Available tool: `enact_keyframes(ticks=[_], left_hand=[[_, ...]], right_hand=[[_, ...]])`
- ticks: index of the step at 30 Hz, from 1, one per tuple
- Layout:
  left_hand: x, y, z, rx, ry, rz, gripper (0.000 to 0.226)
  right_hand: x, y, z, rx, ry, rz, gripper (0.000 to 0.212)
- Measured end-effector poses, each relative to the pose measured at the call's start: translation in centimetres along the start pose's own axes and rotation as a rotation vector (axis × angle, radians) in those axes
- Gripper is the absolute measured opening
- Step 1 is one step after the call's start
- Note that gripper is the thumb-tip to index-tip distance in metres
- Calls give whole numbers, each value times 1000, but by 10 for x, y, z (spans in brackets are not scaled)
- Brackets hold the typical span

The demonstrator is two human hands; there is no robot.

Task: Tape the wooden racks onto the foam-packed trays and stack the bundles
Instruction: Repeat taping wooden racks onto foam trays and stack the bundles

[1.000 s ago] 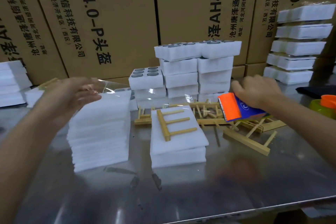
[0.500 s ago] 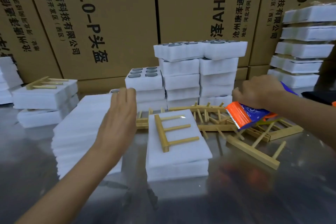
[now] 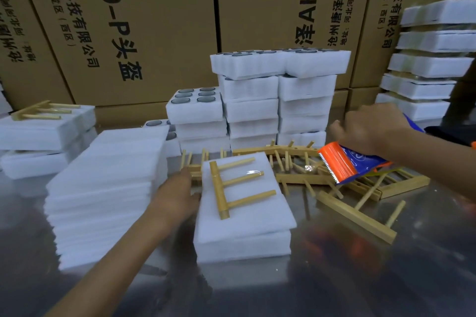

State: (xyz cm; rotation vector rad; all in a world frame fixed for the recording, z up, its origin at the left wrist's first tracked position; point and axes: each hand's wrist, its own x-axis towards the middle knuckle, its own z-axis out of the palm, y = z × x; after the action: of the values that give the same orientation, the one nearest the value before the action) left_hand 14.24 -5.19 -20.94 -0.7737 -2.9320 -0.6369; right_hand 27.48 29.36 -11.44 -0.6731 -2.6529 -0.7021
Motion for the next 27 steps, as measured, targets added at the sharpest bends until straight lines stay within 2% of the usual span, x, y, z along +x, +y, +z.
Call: enact_keyframes(ticks=[2,5,9,12,14,17,20,21,23,25,27], left_hand=[[-1,-4,3,-33,-52,-34,52],[-1,-4,12,-201,-117,-134,78],[-3,-13,16,-418,-97,-130,84],[-7,-15,17,-450,-103,-186,102],[-7,-17,20,-461,-45,-178,95],[-10,-18,23,-473,191,-67,58],[-15,-17,25,-318,345,27,40],[-14,-18,26,-231,339,49,32],[-13,-19,31,-93,207,34,14],[-14,-17,34,-124,94,5,26],[-18,-9,33,-284,98,-36,33]], right_hand=[[-3,1,-3,-21,-11,-9,40],[-7,2,-6,-89,-23,-39,38],[-12,3,-8,-20,-4,-16,40],[-15,4,-10,-39,-21,-53,36],[-17,6,-13,-26,-36,-60,36],[-20,8,-15,-44,-48,-78,36],[-22,10,-16,-50,-55,-74,40],[-23,11,-17,-52,-59,-72,41],[-25,12,-17,-64,-70,-80,42],[-26,13,-18,-56,-72,-76,43],[-27,12,-20,-51,-63,-65,43]])
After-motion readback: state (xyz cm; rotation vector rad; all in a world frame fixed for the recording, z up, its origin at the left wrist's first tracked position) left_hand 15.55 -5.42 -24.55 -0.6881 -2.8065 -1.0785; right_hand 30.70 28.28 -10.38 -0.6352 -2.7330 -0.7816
